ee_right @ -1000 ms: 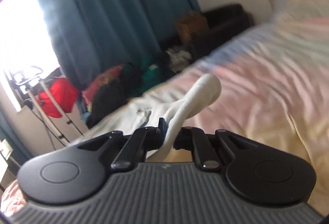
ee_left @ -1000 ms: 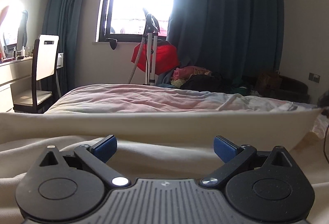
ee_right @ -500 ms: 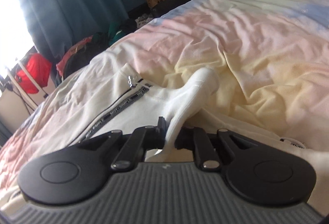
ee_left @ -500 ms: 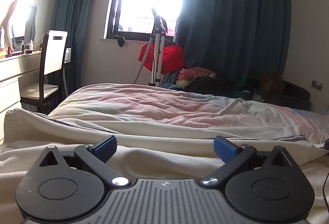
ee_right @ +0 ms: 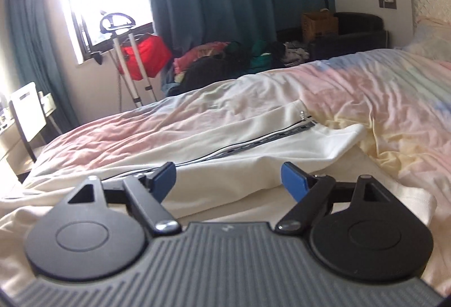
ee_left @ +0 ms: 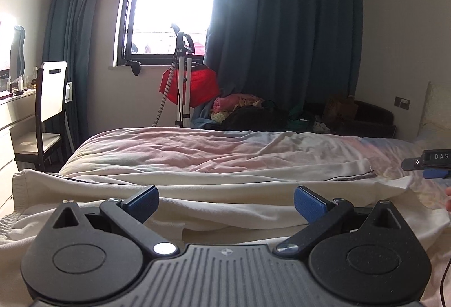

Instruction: Fold clothes

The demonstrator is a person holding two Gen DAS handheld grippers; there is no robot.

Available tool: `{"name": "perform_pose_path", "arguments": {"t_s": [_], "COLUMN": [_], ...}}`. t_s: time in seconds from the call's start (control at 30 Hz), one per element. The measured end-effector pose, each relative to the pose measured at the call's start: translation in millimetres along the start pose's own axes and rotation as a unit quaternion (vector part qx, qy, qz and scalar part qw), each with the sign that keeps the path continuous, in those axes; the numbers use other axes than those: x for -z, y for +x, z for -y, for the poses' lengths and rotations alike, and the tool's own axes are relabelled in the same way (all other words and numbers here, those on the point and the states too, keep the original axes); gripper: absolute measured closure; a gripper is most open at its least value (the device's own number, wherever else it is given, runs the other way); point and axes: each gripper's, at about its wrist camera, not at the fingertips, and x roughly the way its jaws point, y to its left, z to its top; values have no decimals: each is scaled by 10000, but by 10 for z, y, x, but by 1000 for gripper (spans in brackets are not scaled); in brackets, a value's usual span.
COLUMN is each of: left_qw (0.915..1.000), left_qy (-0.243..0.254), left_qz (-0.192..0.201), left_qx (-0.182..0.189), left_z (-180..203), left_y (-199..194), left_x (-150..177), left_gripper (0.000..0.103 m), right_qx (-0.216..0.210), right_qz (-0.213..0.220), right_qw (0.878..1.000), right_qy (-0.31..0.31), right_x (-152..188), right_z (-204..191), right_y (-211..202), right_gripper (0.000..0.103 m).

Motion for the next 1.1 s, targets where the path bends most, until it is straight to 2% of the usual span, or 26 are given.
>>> {"name": "perform_pose_path", "arguments": {"t_s": [0.13,0.27,0.4,0.5,0.6,0.7,0.8,0.9,1.03,1.1], "left_qw": [9999,9989,9972,9935,9847,9666,9414,9098,8689,8433], "left_qy": [-59,-400,-548,-623,-940,-1447,-2143,-3000,-3647,-4088], "left_qz": [106,127,-4,-254,-722,-1369,-1838,-2159,-2340,-2362], "left_qx": [-62,-226,-506,-915,-1281,-1615,-1847,-1891,-2393,-2567], "left_z": [66,3,-114,-280,-559,-952,-1378,-1836,-2337,-2550], "left_y": [-267,-451,-470,-449,-395,-355,-369,-462,-724,-888], "left_x": [-8,78,134,145,194,269,317,340,339,372], "left_gripper": [0,0,0,0,0,2,3,4,3,3], "right_qx": [-391,-532,-492,-474,-337,-223,-146,17,293,400], "right_qz": [34,61,120,137,99,55,13,-180,-445,-544], "right_qw": [9986,9975,9974,9975,9977,9978,9982,9983,9978,9974], "right_qy": [-366,-457,-509,-502,-583,-617,-580,-548,-402,-245], "right_x": [140,353,346,344,362,357,357,359,376,370], "right_z": [-274,-392,-424,-424,-422,-412,-383,-332,-216,-138], "right_y": [-371,-584,-598,-595,-562,-522,-490,-423,-313,-265], "right_gripper": [20,20,20,20,20,20,20,20,20,20]}}
